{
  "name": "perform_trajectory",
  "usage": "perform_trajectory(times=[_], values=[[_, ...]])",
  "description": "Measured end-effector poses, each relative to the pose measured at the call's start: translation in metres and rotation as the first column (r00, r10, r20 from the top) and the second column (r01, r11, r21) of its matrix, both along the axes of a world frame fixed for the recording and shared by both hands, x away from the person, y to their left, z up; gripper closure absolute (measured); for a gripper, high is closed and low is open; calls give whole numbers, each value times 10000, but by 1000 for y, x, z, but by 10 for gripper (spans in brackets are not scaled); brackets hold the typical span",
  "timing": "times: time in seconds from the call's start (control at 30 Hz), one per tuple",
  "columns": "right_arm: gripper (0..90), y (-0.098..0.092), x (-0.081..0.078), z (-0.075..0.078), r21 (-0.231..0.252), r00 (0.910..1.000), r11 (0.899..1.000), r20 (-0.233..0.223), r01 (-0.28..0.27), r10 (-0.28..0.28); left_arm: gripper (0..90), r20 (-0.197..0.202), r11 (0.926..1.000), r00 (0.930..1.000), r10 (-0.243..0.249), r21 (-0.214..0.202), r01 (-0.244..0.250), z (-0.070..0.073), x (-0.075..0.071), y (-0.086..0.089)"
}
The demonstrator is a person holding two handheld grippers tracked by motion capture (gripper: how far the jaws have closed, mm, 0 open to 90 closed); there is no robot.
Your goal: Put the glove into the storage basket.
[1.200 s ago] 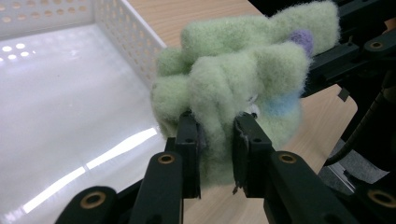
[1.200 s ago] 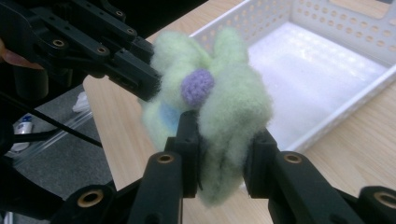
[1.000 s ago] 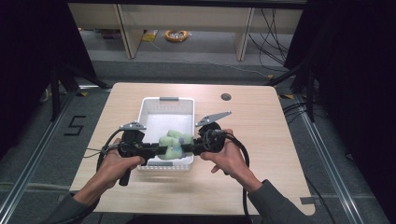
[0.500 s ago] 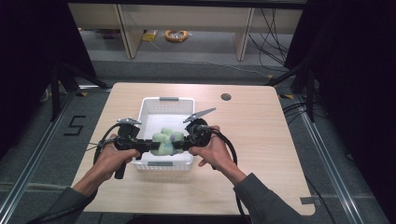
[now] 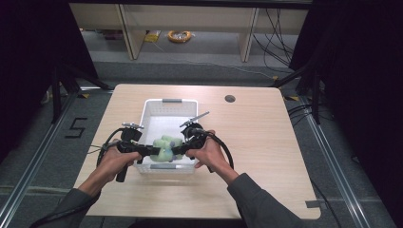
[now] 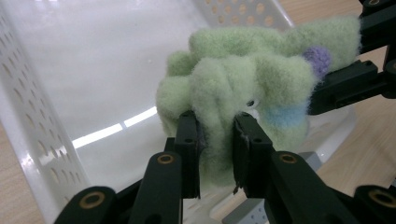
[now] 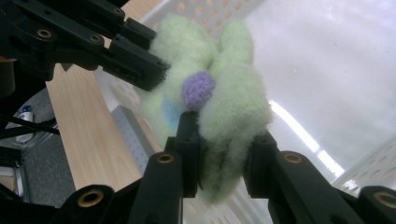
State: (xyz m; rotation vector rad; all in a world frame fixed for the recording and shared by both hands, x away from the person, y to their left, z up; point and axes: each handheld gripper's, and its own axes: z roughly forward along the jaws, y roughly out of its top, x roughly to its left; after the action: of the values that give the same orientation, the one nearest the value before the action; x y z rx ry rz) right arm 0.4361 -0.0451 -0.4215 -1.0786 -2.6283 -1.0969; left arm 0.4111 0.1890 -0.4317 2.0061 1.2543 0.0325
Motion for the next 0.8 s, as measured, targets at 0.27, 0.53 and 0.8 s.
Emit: perform_trajectory(times=[0.27,0.53,0.8], values=[[721,4,5,-13,-251,9998,9997,-163,-79,75,724,-315,9997,9995,39,223,-32,-11,6,-1],[714,8,10,-22,-617,9981,9981,-608,-34,-3,717,-311,9976,9995,-93,689,114,-16,10,-3],[707,14,11,-28,-906,9975,9957,-684,-214,153,707,-268,9936,9996,-95,1120,124,-20,10,-4]])
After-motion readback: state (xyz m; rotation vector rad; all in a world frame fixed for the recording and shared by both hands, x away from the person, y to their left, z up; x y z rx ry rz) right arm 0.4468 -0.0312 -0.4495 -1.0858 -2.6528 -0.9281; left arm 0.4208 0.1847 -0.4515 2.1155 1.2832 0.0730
